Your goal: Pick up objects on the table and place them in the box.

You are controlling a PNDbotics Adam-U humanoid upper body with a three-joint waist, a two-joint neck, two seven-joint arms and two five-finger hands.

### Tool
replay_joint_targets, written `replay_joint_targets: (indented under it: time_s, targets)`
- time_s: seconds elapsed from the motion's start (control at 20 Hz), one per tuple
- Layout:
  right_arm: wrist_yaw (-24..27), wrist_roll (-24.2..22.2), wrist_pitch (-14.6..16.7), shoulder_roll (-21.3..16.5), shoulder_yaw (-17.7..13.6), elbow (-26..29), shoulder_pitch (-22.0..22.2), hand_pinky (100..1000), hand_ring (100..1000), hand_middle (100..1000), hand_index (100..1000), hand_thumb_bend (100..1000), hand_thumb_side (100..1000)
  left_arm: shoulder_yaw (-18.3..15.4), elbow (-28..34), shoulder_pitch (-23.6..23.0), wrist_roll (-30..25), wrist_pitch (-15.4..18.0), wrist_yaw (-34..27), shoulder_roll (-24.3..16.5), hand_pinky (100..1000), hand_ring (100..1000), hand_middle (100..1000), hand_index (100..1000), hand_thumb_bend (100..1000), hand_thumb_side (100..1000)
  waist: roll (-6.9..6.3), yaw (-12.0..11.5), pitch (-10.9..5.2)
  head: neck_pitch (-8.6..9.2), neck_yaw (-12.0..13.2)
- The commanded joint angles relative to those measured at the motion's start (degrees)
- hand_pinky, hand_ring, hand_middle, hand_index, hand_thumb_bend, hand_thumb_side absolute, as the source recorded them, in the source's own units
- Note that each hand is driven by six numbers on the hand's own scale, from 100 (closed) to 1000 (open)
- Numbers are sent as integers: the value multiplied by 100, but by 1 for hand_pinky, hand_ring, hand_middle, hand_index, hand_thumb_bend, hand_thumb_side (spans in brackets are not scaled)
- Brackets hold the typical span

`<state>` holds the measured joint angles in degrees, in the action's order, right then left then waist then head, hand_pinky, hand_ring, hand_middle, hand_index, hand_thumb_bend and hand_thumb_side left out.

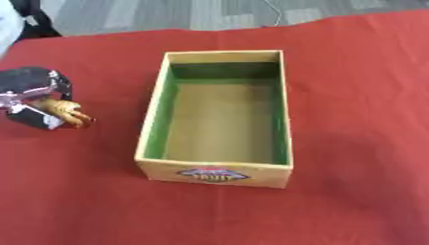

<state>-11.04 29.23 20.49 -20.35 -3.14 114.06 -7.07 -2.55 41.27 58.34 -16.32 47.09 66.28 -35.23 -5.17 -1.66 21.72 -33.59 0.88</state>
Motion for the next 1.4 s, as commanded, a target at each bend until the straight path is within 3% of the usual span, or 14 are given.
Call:
replay_joint_targets:
  time_s: [0.05, 0.4, 0.9, 1.4]
  targets:
    - [11, 15, -7, -27, -46, 53, -34, 871, 572, 399, 763, 100, 457, -14, 93, 76, -629, 488, -189, -156, 713, 646, 464, 499, 100, 260, 16, -6, -138, 12, 7]
    - [58, 36, -7, -52, -83, 53, -17, 870, 573, 402, 764, 100, 453, -47, 381, 144, -602, 488, -644, -216, 685, 621, 442, 460, 100, 274, 8, -28, -208, -46, -11]
    - [194, 49, 2, -111, -151, 53, 8, 870, 574, 407, 764, 100, 445, -82, 965, 240, 235, 214, -852, -234, 641, 594, 416, 414, 100, 346, -8, -58, -340, -102, -31]
    - [319, 45, 30, -156, -187, 53, -11, 869, 576, 410, 764, 100, 440, 30, 1837, 504, 889, -50, -1032, 201, 646, 591, 421, 416, 100, 380, -21, -2, -409, -107, -15]
